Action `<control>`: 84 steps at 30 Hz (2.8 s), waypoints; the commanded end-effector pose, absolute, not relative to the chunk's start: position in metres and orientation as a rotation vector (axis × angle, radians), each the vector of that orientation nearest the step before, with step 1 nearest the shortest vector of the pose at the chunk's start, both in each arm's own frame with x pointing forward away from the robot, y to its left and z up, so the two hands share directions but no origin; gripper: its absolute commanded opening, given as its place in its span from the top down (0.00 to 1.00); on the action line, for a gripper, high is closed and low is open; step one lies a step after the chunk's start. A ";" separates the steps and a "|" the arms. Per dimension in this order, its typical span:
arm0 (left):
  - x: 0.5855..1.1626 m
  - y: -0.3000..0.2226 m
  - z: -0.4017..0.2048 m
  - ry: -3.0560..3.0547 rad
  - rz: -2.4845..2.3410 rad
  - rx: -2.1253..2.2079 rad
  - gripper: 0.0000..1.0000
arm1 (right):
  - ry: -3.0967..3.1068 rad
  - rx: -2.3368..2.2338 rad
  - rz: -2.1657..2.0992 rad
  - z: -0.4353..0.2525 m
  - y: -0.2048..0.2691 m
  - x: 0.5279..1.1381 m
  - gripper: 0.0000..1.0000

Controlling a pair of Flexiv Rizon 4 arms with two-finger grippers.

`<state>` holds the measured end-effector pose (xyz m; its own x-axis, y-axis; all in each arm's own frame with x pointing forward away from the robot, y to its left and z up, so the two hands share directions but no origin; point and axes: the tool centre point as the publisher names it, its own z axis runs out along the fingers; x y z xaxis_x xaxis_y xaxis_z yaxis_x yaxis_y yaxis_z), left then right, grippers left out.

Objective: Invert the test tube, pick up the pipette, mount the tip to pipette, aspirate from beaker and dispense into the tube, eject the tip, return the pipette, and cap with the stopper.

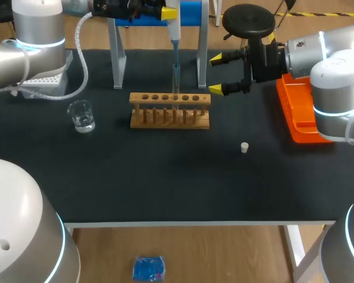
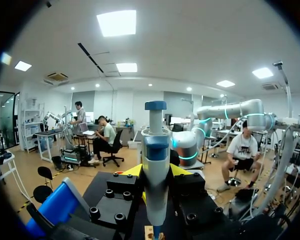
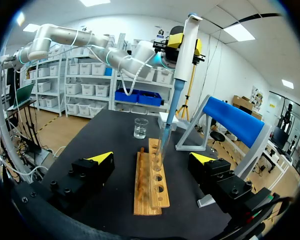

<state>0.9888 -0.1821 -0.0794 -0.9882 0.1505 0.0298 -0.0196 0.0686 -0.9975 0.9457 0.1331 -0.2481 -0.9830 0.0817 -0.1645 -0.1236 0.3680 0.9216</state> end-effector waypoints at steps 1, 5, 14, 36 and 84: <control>0.987 -0.182 -0.079 -2.204 2.063 -0.132 1.00 | 2.442 -0.039 1.671 -0.248 0.133 0.946 0.00; 0.987 -0.182 -0.079 -2.204 2.063 -0.132 1.00 | 2.442 -0.039 1.671 -0.248 0.133 0.946 0.00; 0.987 -0.182 -0.079 -2.204 2.063 -0.132 1.00 | 2.442 -0.039 1.671 -0.248 0.133 0.946 0.00; 0.987 -0.182 -0.079 -2.204 2.063 -0.132 1.00 | 2.440 -0.003 1.615 -0.223 0.128 0.936 0.00; 0.987 -0.182 -0.079 -2.204 2.063 -0.132 1.00 | 2.432 0.259 1.516 -0.043 0.115 0.924 0.00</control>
<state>0.9885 -0.1820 -0.0794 -0.9883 0.1499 0.0297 -0.0196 0.0684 -0.9975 0.9238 0.1148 -0.0435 -0.9485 0.2894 -0.1286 0.0105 0.4348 0.9005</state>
